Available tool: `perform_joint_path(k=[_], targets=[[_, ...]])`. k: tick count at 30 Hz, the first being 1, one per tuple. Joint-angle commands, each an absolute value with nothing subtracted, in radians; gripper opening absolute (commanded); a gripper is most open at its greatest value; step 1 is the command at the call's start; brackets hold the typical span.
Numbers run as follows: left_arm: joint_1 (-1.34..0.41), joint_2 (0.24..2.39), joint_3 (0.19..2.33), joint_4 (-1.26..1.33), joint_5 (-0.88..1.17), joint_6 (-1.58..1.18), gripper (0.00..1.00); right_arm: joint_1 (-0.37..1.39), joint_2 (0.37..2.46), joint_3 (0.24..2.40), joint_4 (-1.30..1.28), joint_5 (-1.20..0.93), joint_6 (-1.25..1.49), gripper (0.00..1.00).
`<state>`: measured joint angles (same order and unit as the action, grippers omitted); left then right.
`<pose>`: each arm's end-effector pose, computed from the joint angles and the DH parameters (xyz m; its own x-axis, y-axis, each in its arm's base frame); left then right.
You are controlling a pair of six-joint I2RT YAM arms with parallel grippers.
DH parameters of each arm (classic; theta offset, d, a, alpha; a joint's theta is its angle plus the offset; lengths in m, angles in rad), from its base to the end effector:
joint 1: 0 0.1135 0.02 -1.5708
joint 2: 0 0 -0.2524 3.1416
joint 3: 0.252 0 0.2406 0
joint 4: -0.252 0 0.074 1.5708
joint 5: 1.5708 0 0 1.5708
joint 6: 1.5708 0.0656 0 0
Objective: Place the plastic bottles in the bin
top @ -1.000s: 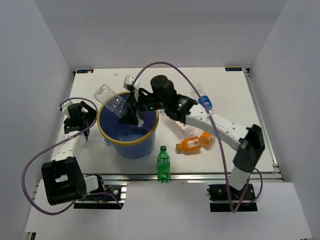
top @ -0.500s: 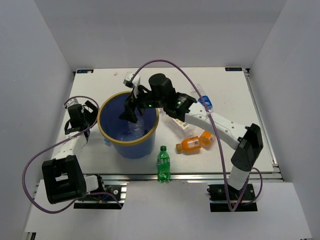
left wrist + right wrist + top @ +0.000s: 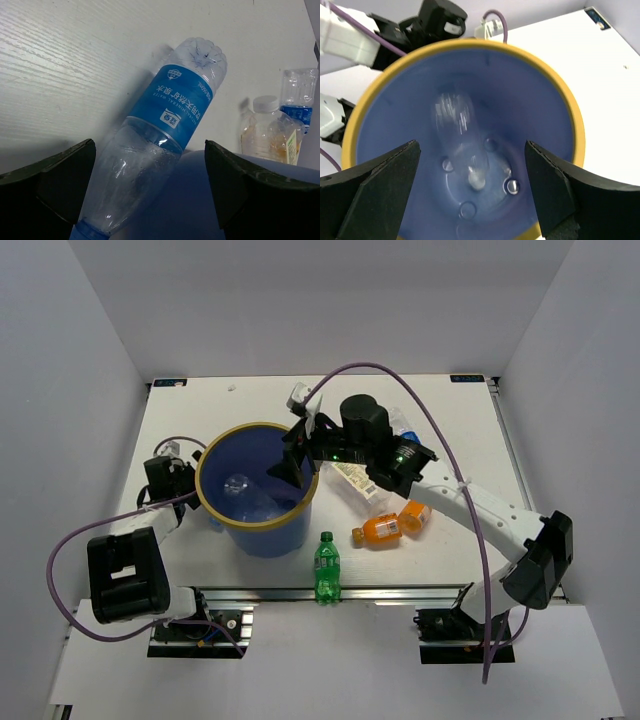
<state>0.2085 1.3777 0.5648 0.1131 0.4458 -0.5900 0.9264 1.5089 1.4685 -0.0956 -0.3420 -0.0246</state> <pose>0.2770 0.0297 0.1474 -0.5992 -0.6399 -0.4811 -0.2376 0.7161 -0.6564 0.2072 0.3123 0.3975 -0.0580 -0.1157 -0.9916 -0.9545 0.2975 0.0211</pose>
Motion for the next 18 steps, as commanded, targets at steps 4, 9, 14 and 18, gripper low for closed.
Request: perform_joint_path(k=[4,9,14,18], targets=[[0.149,1.388,0.614,0.037,0.365,-0.554,0.98,0.89,1.395,1.385,-0.057,-0.367,-0.017,0.89],[0.06,1.439,0.656,-0.067,0.231,-0.534,0.98,0.868,1.322,1.324,-0.055,-0.403,-0.04,0.89],[0.048,1.44,0.649,-0.095,0.132,-0.537,0.98,0.861,1.286,1.282,-0.055,-0.41,-0.032,0.89],[0.048,1.44,0.655,-0.115,0.071,-0.546,0.85,0.851,1.255,1.238,-0.045,-0.381,-0.006,0.89]])
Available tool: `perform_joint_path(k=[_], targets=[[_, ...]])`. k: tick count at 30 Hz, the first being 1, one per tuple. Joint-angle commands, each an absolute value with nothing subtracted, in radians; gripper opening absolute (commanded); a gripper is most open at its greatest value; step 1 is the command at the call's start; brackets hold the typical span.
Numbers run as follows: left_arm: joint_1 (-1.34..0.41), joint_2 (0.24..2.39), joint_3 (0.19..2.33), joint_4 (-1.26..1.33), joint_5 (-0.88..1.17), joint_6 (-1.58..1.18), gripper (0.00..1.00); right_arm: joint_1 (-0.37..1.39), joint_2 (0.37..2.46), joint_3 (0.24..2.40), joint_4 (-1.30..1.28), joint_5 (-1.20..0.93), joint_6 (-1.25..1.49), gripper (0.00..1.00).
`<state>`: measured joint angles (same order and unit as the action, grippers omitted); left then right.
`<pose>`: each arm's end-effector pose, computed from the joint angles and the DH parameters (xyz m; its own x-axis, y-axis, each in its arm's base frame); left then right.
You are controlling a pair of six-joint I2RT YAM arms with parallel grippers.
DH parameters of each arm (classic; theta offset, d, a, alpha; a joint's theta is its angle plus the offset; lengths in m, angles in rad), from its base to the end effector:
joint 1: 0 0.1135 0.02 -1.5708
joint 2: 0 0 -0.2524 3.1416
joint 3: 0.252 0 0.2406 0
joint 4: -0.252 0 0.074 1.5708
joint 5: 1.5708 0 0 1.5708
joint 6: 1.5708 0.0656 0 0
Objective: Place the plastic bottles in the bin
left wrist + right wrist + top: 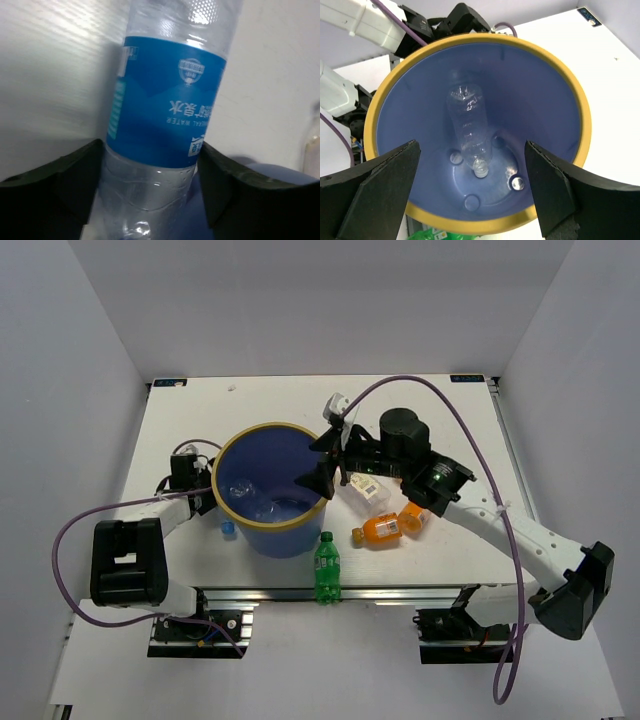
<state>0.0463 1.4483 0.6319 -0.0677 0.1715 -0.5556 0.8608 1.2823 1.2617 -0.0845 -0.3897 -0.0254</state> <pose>0.2806 0.0018 0.1281 -0.6893 -0.5522 -0.4690 -0.3544 0.8216 -0.4465 0.1873 0.2561 0.3965 -0.0443 -0.0876 -0.9952 -0.9492 0.3143 0.0146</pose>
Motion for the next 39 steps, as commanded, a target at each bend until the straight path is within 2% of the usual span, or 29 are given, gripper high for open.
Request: perform_joint_path(k=[1,2,3,4,5,9,16,21,22,24,26,27,30,32,36,39], targets=[[0.046,1.44,0.664,-0.135,0.06,-0.548,0.78,0.85,1.237,1.209,-0.035,-0.371,0.021,0.89],[0.046,1.437,0.67,-0.147,0.045,-0.551,0.7,0.845,1.224,1.189,-0.02,-0.359,0.031,0.89],[0.046,1.436,0.679,-0.158,0.016,-0.554,0.55,0.839,1.212,1.169,0.02,-0.354,0.04,0.89],[0.046,1.421,0.686,-0.172,0.014,-0.56,0.48,0.836,1.186,1.126,0.038,-0.351,0.047,0.89],[0.048,1.41,0.698,-0.179,-0.023,-0.578,0.42,0.833,1.172,1.105,0.054,-0.336,0.064,0.89],[0.046,1.339,0.782,-0.251,-0.121,-0.638,0.32,0.807,1.106,1.026,0.074,-0.236,0.107,0.89],[0.049,1.194,1.095,-0.616,-0.504,-0.782,0.31,0.692,0.914,0.859,0.107,-0.12,0.206,0.89],[0.049,1.092,1.32,-0.689,-0.528,-0.782,0.31,0.652,0.753,0.764,0.086,0.079,0.242,0.89],[0.049,1.08,1.38,-0.677,-0.503,-0.773,0.3,0.649,0.736,0.756,0.074,0.118,0.262,0.89],[0.049,1.054,1.408,-0.622,-0.326,-0.735,0.24,0.647,0.709,0.747,0.028,0.237,0.279,0.89],[0.049,1.02,1.394,-0.485,-0.15,-0.715,0.23,0.646,0.678,0.732,0.002,0.312,0.284,0.89],[0.049,1.017,1.382,-0.442,0.024,-0.721,0.23,0.644,0.664,0.727,0.002,0.33,0.284,0.89],[0.037,1.041,1.353,-0.306,0.304,-0.749,0.22,0.638,0.647,0.707,0.012,0.311,0.261,0.89],[-0.039,1.054,1.321,-0.272,0.35,-0.75,0.22,0.637,0.653,0.706,0.015,0.289,0.253,0.89],[-0.201,1.029,1.217,-0.209,0.288,-0.753,0.23,0.635,0.702,0.692,0.008,0.252,0.235,0.89],[-0.32,1.041,1.18,-0.19,0.246,-0.718,0.26,0.635,0.73,0.667,-0.029,0.178,0.267,0.89]])
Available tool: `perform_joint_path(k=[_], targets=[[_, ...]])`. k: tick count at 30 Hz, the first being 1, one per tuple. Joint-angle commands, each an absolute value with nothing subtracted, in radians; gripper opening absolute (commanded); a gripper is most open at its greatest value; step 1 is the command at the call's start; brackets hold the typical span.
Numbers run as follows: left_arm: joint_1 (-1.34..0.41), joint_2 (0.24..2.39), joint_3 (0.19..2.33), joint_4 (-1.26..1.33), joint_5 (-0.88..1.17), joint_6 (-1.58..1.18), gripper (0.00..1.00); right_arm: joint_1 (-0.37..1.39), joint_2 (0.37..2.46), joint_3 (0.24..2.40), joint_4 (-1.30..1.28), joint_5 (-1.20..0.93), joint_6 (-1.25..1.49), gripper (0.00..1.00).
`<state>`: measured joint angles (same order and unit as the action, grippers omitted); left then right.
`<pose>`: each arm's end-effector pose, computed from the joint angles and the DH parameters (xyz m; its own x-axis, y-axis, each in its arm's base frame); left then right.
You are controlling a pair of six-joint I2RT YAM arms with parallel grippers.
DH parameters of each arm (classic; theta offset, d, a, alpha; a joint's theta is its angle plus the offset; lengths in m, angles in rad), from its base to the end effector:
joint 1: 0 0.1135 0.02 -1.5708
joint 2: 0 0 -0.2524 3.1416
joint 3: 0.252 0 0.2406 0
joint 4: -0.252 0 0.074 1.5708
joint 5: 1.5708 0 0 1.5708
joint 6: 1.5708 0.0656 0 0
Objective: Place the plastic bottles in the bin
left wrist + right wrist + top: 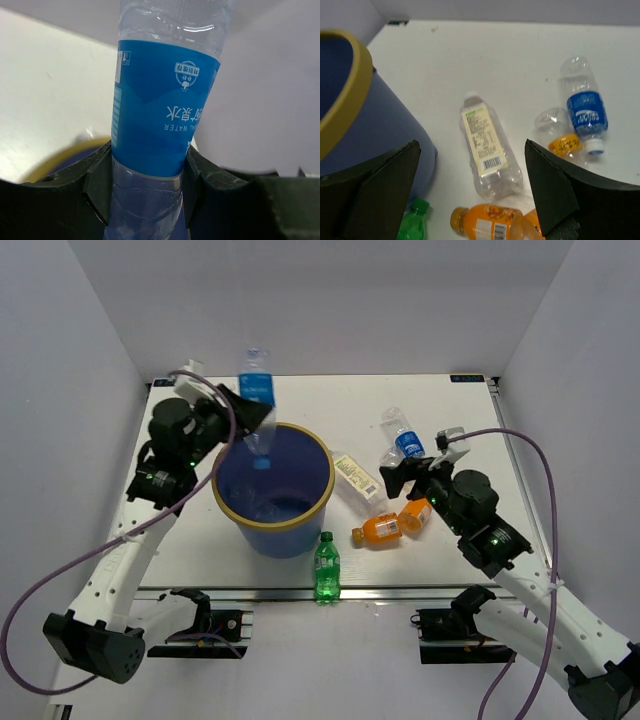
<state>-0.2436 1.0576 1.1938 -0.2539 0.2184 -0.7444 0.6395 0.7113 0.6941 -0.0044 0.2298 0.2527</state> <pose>0.2449 -0.0755 0.4082 -0.3848 -0.5859 -0.7132 0.2496 0.6778 -0.6916 0.1699 0.1078 0.3313 -0.1164 0.2168 -0.9692 -0.3814 0.8913 0.2452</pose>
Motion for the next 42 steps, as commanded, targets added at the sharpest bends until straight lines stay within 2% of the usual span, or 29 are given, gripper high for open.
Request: perform_joint_path(k=[1,2,4,5,7,14,20,21,23,27,34,42], targets=[[-0.348,1.049,1.181,-0.198,0.218,-0.704,0.3,0.635,0.735,0.663,-0.063,0.176,0.287,0.89],[-0.397,1.071,1.189,-0.228,0.206,-0.678,0.34,0.634,0.742,0.657,-0.087,0.192,0.313,0.89],[-0.432,1.088,1.196,-0.256,0.183,-0.651,0.5,0.635,0.75,0.655,-0.152,0.277,0.406,0.89],[-0.455,1.092,1.197,-0.265,0.17,-0.631,0.73,0.635,0.752,0.65,-0.222,0.305,0.443,0.89],[-0.468,1.082,1.19,-0.27,0.149,-0.609,0.98,0.634,0.747,0.632,-0.279,0.34,0.524,0.89],[-0.471,1.045,1.242,-0.313,0.015,-0.561,0.98,0.635,0.739,0.575,-0.403,0.319,0.679,0.89],[-0.469,1.057,1.29,-0.402,-0.302,-0.526,0.98,0.635,0.73,0.51,-0.436,0.295,0.877,0.89],[-0.466,1.058,1.302,-0.447,-0.437,-0.525,0.98,0.635,0.727,0.496,-0.42,0.288,0.915,0.89],[-0.436,1.042,1.298,-0.469,-0.54,-0.534,0.98,0.646,0.723,0.428,-0.292,0.221,0.952,0.89],[-0.296,1.016,1.253,-0.468,-0.497,-0.554,0.98,0.692,0.776,0.382,-0.196,0.282,1.083,0.89],[-0.046,1.02,1.066,-0.416,-0.407,-0.672,0.98,0.718,0.86,0.339,-0.022,0.351,1.127,0.89],[0.037,0.953,0.887,-0.334,-0.433,-0.75,0.98,0.721,0.946,0.325,0.024,0.436,1.181,0.89]])
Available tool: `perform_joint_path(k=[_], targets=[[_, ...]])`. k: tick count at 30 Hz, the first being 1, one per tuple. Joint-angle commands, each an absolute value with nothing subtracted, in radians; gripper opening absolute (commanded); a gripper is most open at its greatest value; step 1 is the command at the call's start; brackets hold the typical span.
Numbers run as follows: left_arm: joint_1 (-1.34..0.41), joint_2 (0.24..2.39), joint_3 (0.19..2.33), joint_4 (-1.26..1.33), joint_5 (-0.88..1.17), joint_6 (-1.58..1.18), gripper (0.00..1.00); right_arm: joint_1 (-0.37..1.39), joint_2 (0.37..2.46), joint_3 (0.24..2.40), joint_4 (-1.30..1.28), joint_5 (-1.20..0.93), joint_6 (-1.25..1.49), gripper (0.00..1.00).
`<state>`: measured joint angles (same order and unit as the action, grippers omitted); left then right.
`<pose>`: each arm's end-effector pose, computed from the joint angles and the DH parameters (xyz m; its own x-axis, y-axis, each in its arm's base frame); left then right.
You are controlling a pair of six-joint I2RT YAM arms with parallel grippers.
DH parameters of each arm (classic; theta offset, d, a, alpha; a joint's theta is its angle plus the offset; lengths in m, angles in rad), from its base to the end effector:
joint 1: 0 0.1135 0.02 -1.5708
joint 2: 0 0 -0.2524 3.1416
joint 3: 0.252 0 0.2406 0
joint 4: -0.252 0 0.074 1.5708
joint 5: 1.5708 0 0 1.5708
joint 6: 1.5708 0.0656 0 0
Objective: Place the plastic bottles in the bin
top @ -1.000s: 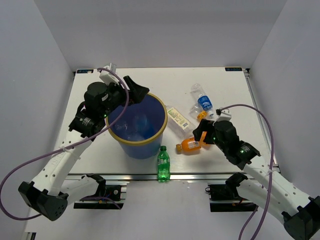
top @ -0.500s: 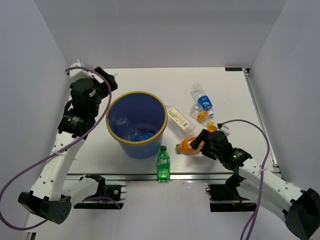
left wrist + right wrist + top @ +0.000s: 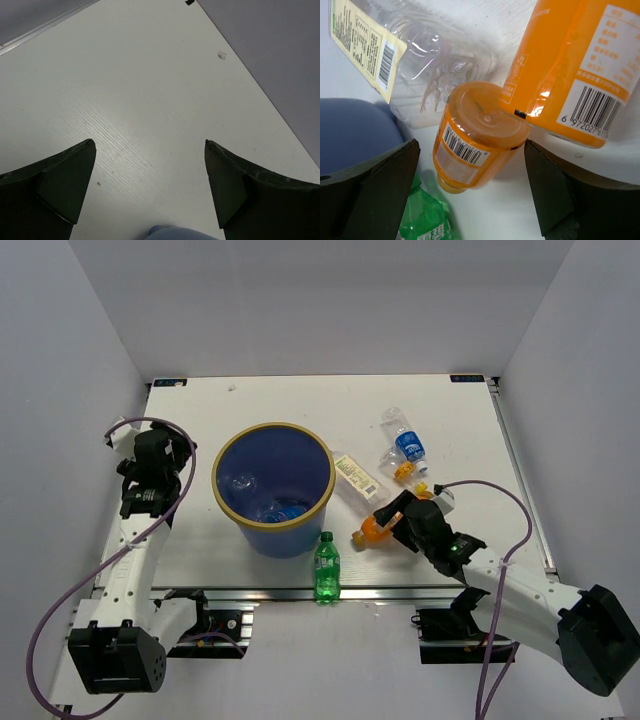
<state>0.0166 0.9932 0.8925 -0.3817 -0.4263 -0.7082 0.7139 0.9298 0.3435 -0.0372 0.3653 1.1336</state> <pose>0.2380 0.0311 0.2992 -0.1042 -0.5941 -0.7976 -0.5914 0.6818 -0.4305 0.1712 0.1173 0.1579 -0.5423 0.6497 -0.5327 0.2337 0.7256 0.6472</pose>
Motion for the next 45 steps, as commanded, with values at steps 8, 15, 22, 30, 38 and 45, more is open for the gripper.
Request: perform_joint_path(k=[8,15,22,30,38,45], targets=[[0.037,0.916,0.83,-0.324,-0.446,-0.765,0.98,0.726,1.049,0.327,0.066,0.382,1.161,0.8],[0.037,0.91,0.821,-0.328,-0.448,-0.767,0.98,0.732,0.933,0.337,0.124,0.312,1.043,0.53],[0.038,0.903,0.793,-0.284,-0.402,-0.761,0.98,0.732,0.692,0.529,0.163,0.23,0.67,0.37],[0.038,0.911,0.799,-0.298,-0.39,-0.767,0.98,0.732,0.914,0.978,0.21,-0.136,0.43,0.38],[0.038,0.91,0.802,-0.305,-0.361,-0.761,0.98,0.784,1.274,1.262,0.128,-0.506,0.382,0.89],[0.04,0.914,0.793,-0.262,-0.319,-0.741,0.98,0.793,1.258,1.344,-0.052,-0.511,0.258,0.89]])
